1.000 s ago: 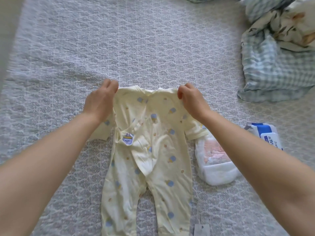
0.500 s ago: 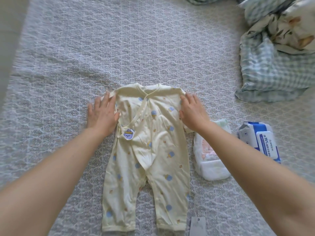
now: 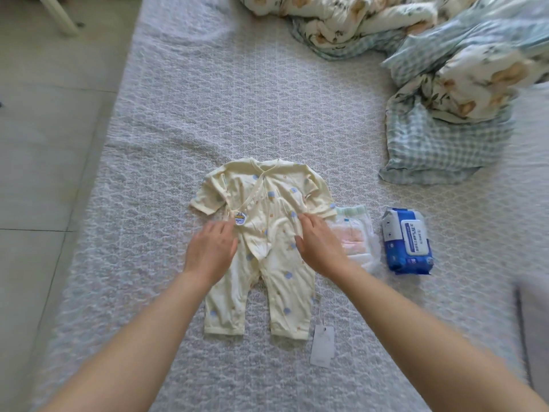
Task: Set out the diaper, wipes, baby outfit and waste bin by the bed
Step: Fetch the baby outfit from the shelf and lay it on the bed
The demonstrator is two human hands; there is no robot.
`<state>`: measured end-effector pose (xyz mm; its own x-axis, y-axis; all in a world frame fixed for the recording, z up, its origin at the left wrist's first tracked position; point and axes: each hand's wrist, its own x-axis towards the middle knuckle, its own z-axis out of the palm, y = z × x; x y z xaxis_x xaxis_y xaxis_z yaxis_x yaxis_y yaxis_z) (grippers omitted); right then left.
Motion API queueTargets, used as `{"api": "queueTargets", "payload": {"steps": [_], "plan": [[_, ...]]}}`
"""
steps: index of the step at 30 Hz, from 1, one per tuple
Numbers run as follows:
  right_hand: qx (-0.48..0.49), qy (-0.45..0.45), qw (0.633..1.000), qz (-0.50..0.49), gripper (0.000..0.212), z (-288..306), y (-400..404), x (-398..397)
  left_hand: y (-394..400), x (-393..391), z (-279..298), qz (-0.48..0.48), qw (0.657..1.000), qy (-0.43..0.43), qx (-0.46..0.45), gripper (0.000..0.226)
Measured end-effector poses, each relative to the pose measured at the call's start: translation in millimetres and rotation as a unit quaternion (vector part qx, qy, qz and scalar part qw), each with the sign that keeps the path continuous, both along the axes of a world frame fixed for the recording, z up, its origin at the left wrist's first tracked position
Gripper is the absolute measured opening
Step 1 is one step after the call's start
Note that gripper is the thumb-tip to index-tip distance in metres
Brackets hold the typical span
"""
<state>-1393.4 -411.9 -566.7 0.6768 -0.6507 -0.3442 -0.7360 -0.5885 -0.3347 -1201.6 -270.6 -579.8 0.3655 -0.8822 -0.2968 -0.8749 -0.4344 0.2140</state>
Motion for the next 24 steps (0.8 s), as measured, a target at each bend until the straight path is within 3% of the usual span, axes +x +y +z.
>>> {"api": "queueTargets", "payload": {"steps": [5, 9, 14, 24], "plan": [[0.035, -0.007, 0.999, -0.040, 0.050, 65, 59, -32, 61, -57, 65, 0.036, 0.999, -0.004, -0.035, 0.045], [-0.056, -0.016, 0.996, 0.072, 0.042, 101, 108, -56, 106, -94, 106, 0.066, 0.996, -0.021, -0.055, 0.038], [-0.082, 0.004, 0.989, 0.125, 0.042, 119, 152, -72, 161, -131, 132, 0.092, 0.993, -0.035, -0.064, 0.036], [-0.031, -0.034, 0.976, 0.211, 0.045, 165, 233, -66, 266, -159, 160, 0.274, 0.957, -0.002, -0.095, 0.037]]}}
